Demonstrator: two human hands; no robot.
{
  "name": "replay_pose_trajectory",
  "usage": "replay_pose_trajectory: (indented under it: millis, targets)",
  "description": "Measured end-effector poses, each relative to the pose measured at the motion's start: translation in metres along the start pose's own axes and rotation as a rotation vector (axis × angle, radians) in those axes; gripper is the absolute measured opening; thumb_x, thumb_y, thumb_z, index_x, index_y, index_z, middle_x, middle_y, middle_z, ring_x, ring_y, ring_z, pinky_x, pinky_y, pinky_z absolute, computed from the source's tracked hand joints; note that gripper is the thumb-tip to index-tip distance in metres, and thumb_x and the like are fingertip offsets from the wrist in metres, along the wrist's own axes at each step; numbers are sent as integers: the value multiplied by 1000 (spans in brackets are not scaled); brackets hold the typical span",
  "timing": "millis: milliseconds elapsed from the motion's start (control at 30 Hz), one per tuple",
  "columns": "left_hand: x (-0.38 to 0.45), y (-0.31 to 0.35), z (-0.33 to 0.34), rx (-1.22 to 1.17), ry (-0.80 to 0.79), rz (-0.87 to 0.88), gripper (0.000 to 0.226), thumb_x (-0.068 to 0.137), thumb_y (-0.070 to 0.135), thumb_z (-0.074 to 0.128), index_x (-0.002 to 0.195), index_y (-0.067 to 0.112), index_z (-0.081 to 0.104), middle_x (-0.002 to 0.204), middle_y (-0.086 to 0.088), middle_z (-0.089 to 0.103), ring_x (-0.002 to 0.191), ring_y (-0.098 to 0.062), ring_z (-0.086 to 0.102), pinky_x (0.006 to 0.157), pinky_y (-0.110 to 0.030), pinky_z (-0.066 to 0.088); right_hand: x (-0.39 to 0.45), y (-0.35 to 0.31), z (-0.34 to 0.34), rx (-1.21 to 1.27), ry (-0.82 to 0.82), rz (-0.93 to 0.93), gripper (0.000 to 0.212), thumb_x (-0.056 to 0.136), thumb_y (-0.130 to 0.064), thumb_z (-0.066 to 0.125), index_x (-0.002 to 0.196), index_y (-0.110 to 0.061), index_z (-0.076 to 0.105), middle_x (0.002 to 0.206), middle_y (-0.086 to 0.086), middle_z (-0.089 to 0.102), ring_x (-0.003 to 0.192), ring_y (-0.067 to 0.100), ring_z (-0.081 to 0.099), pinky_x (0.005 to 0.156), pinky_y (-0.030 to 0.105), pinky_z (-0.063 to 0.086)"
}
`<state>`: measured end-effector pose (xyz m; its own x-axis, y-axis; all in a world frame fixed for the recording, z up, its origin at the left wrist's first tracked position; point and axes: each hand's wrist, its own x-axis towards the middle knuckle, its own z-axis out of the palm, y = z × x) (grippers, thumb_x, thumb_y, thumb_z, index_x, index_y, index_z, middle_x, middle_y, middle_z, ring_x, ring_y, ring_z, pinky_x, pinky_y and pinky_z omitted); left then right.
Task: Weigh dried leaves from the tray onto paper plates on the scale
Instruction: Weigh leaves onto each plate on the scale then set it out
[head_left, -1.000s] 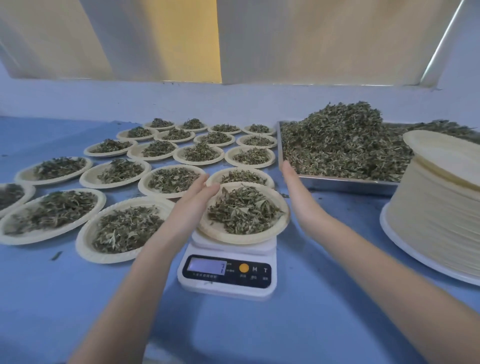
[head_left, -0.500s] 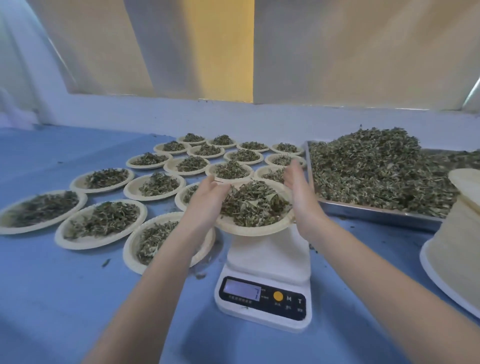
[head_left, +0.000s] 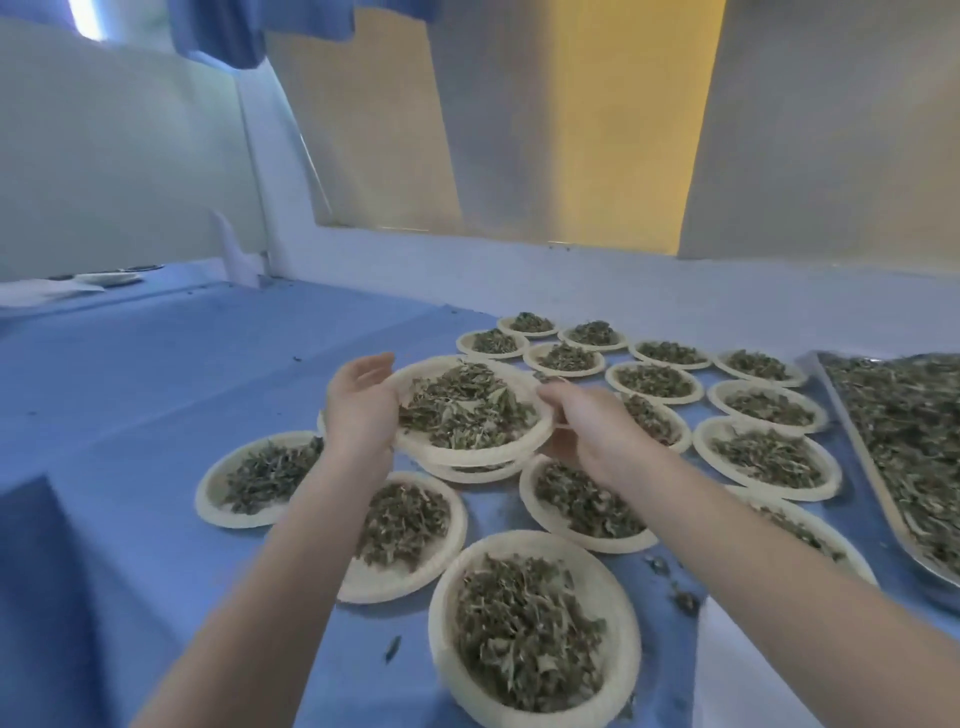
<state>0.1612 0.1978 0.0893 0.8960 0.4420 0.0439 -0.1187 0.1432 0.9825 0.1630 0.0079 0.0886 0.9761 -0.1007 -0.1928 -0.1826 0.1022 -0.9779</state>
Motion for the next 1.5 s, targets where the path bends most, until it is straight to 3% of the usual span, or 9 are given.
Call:
replay_pose_trajectory:
  millis: [300,467,600,867,1000,1067,1167,1333,1500]
  targets:
    - [161,8,22,36,-95,-123,9,92,7,56,100,3,55,90,-14,56,66,-22,54,60,-32,48,149,-36,67,152,-1,70,5,87,2,62,84,-2,60,73,9,65,59,18,62,44,26,52]
    - [241,5,52,-29,-266,-390,41,96,25,54,133,13,42,128,-22,47,95,-40,61,81,-48,54,236,-58,96,304,95,92,5,87,4,61,86,3,57,78,14,61,63,22,62,42,28,53]
    - [292,-11,86,-44,-301,-515,46,98,16,51,141,6,36,120,-24,52,87,-38,62,66,-42,52,304,-67,103,360,228,136,19,87,4,62,105,3,56,77,16,61,62,23,64,54,32,55]
    - [368,-49,164,37,-265,-565,5,96,4,51,99,4,48,92,-17,56,75,-27,57,72,-34,49,425,-66,122,421,309,251,37,88,11,55,124,9,47,92,25,62,76,31,65,77,43,57]
    - [414,-82,169,123,-217,-537,32,95,1,47,67,14,41,75,-6,39,72,-25,41,69,-33,41,483,-58,134,460,376,291,33,86,16,52,119,14,48,92,25,63,73,34,64,81,47,56]
    - [432,-100,163,37,-197,-565,11,98,4,47,90,1,54,96,-12,49,95,-32,52,88,-33,45,507,-54,144,470,399,288,47,85,19,50,130,7,46,94,24,61,70,33,60,83,50,54]
    - [449,-121,150,-87,-176,-548,38,99,6,45,135,-5,39,122,-20,49,117,-36,52,101,-38,42,534,-45,156,475,450,297,49,90,17,41,133,-4,45,112,22,58,84,36,59,87,49,52]
    - [470,-128,148,-215,-181,-525,44,101,12,44,141,-1,31,130,-20,50,106,-35,58,90,-37,44,560,-37,168,564,317,254,40,99,0,37,138,6,35,141,21,43,123,33,50,97,36,44]
    - [481,-118,158,-302,-221,-536,48,102,17,42,146,6,28,129,-14,52,105,-33,60,86,-37,47,563,-42,174,463,361,263,43,95,-14,53,136,-6,45,112,4,45,95,16,40,67,25,38]
